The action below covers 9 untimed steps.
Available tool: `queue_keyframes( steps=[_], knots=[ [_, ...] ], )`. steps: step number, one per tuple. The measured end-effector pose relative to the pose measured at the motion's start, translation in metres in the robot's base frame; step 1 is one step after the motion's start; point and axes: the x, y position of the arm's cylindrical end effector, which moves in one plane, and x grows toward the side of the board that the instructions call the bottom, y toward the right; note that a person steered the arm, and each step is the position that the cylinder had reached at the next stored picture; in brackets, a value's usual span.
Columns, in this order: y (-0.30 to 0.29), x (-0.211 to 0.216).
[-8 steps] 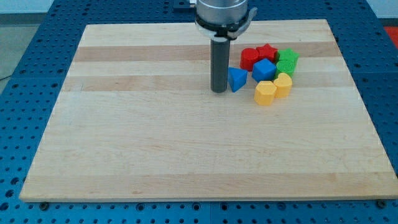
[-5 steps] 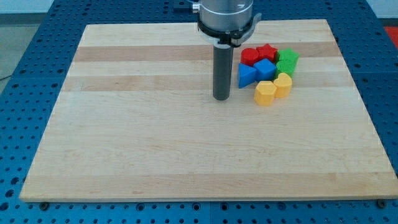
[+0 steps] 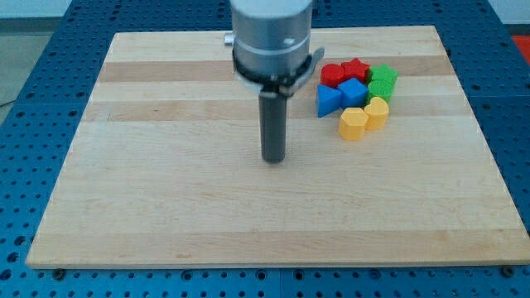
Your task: Slightly move the hexagon close to the blue blocks
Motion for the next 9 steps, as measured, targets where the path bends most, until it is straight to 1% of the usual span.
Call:
queue_keyframes(
  steps=[1, 2, 3, 4, 5, 6, 7, 8, 9],
  knots=[
    [0.021, 0.020],
    [0.069, -0.006],
    [0.085, -0.041],
    [0.083, -0.056],
    [0.087, -0.043],
    [0.113, -0.026],
    [0.146, -0.027],
    [0.143, -0.041],
    [0.123, -0.052]
  ],
)
